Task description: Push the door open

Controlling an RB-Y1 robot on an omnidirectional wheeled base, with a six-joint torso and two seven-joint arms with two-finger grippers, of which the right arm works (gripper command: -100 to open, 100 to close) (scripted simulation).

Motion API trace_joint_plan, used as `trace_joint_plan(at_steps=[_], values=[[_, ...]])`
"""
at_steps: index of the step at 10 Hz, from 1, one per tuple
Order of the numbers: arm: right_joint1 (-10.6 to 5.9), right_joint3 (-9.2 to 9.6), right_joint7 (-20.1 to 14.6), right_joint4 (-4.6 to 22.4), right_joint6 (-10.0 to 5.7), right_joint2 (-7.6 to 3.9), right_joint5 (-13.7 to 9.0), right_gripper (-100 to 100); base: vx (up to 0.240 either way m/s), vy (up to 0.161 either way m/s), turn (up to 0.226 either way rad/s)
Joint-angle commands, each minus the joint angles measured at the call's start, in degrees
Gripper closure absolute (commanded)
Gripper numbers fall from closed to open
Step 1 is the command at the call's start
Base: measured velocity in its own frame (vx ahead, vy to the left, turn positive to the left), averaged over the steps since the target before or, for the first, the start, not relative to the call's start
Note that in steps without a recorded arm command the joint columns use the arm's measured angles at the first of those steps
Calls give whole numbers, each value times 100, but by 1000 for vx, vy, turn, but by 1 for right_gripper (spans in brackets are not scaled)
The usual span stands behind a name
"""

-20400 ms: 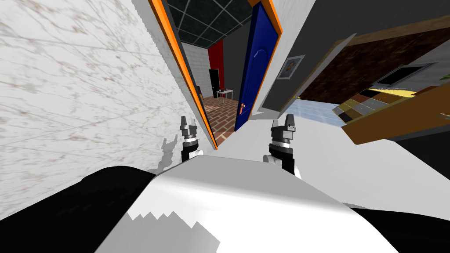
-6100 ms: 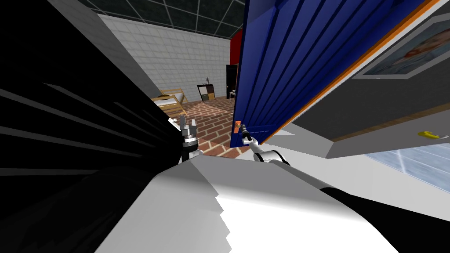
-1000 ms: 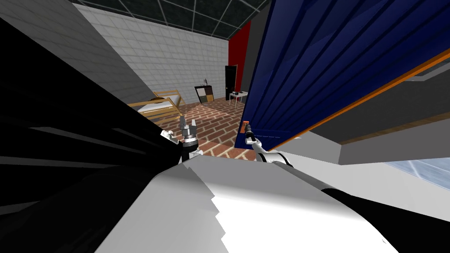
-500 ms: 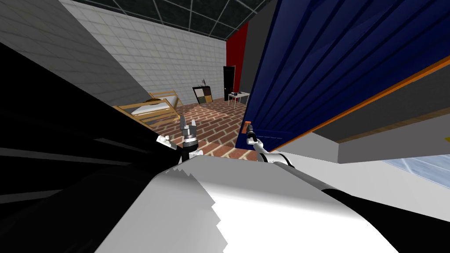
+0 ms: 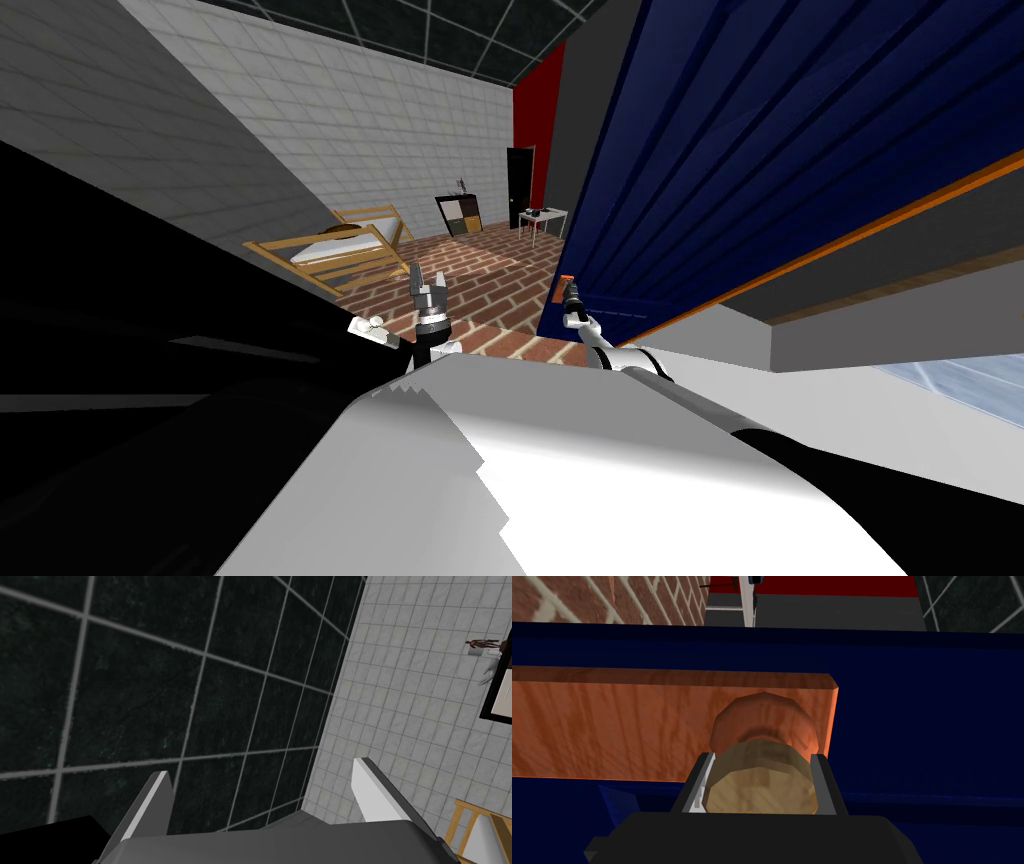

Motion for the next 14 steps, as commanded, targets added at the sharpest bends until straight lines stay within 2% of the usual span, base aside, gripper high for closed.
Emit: trace_joint_plan(at_steps=[1, 9, 10, 11, 14], values=[[-15, -117, 42, 100, -66, -80, -46, 100, 94, 101, -31], [27, -479, 189, 119, -50, -251, -197, 100, 168, 118, -63], [96, -464, 196, 22, 4, -234, -187, 100, 76, 47, -40], [103, -543, 222, 18, -1, -289, -223, 100, 102, 45, -42], [130, -677, 275, 38, -11, -361, -284, 100, 189, 84, -58]])
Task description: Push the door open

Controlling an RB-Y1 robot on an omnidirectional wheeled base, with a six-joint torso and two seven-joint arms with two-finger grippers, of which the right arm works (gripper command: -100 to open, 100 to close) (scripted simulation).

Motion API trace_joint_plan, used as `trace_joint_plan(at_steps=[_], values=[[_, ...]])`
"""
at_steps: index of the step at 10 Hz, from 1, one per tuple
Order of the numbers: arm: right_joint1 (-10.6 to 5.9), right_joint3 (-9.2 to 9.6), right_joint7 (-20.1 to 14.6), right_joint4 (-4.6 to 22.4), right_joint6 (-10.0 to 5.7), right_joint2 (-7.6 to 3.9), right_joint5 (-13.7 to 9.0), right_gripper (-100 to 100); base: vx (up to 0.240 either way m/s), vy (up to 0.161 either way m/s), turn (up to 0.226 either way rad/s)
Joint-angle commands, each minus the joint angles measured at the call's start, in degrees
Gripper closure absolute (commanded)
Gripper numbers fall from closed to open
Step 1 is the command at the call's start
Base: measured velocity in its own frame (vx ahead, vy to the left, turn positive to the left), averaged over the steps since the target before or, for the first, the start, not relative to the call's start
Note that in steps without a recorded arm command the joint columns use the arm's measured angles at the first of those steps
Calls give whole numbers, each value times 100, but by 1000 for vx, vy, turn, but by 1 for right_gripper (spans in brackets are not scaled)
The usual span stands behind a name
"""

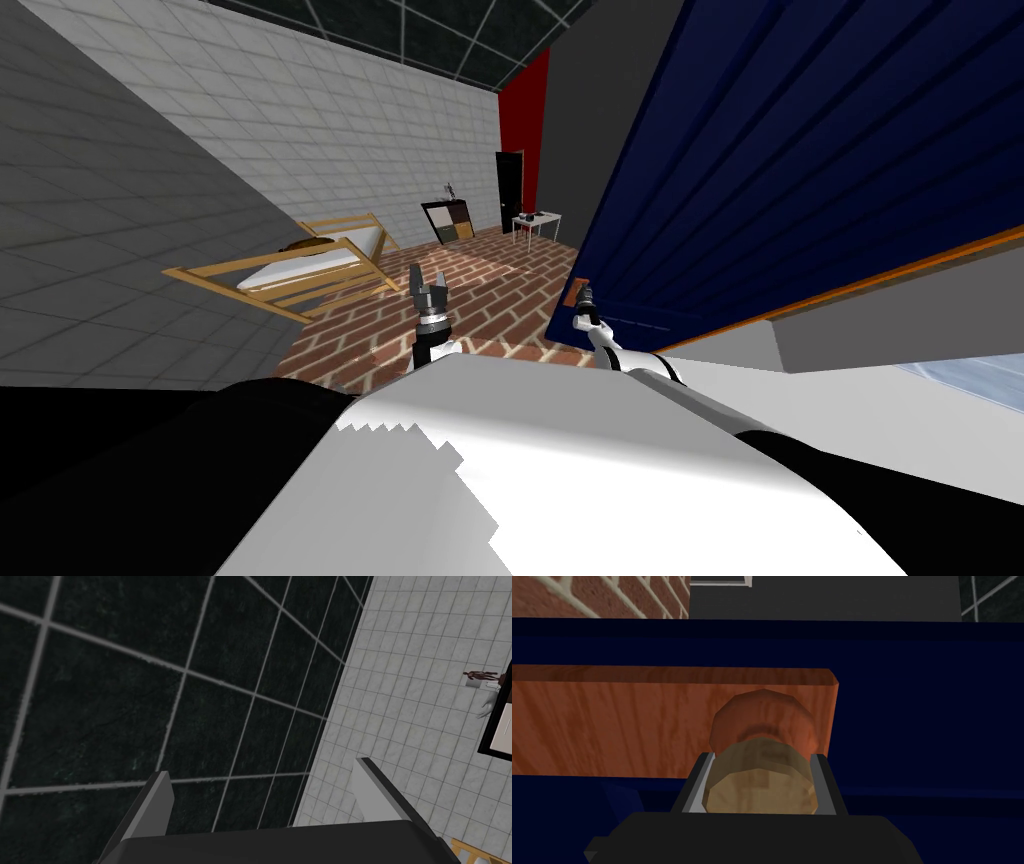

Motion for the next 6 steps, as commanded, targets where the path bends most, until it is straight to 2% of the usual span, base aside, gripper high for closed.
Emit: trace_joint_plan(at_steps=[1, 3, 5, 6], values=[[30, -102, 59, -130, 30, -42, -43, 100, 214, 65, -64], [52, -211, 103, -114, 21, -101, -93, 100, 203, 64, -36], [72, -314, 144, -99, 14, -156, -139, 100, 213, 122, -85], [81, -359, 162, -92, 10, -181, -160, 100, 175, 62, -54]])
